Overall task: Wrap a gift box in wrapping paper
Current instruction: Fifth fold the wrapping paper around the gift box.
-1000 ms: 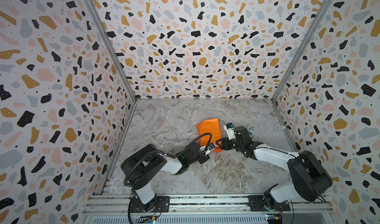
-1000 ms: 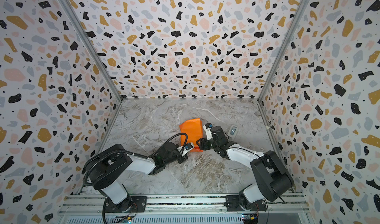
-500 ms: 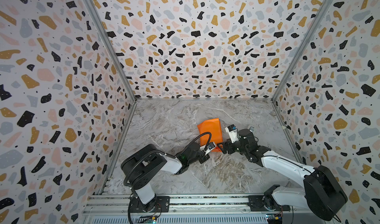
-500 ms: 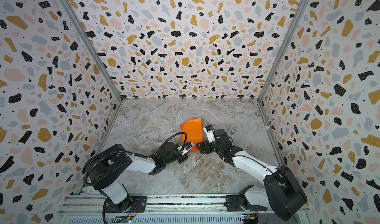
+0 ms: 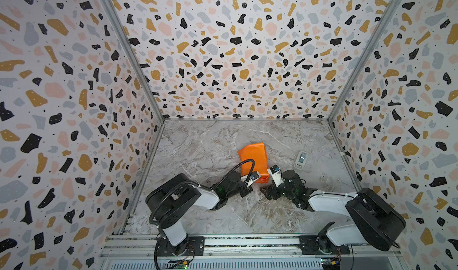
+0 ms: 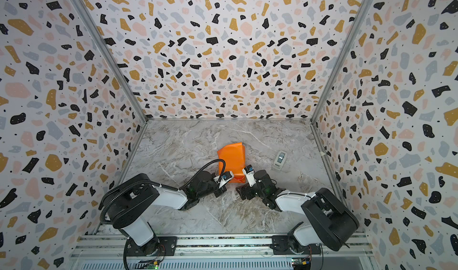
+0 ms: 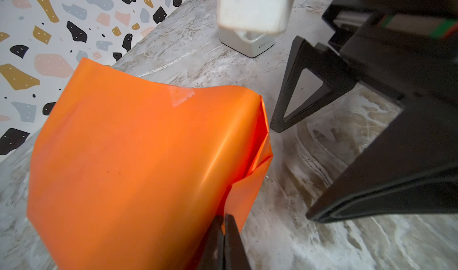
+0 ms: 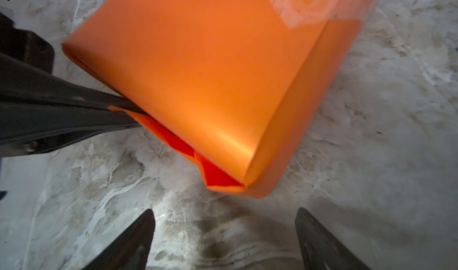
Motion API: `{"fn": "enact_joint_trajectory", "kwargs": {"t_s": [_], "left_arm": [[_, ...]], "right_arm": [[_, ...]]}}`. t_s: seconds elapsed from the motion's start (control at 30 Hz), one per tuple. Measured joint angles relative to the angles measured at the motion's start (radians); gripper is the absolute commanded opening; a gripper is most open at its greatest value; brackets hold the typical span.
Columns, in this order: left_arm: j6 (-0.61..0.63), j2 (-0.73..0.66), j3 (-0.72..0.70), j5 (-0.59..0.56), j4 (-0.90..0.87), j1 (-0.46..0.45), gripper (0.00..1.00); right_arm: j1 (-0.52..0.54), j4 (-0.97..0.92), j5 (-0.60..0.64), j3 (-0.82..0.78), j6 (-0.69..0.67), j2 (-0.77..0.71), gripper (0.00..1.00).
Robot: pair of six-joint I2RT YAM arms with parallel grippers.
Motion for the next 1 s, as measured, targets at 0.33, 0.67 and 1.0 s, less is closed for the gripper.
{"fn": "enact_joint_trajectory", "kwargs": {"t_s": [0.33,0.67,1.0], "left_arm": [[0.001,0.0,0.001,0.009,-0.006,0.0,0.0],[0.002,0.0,0.005,0.02,-0.01,0.0,0.0],[0.014,0.0,0.013,0.034,-0.032,0.0,0.13]], "right_arm": [[0.0,0.23,0.046,-0.016,-0.055,0.136,0.73],[0.0,0.37,0.068,-0.016,-0.055,0.226,0.69],[0.001,0.405,0.097,-0.016,-0.026,0.244,0.65]]}}
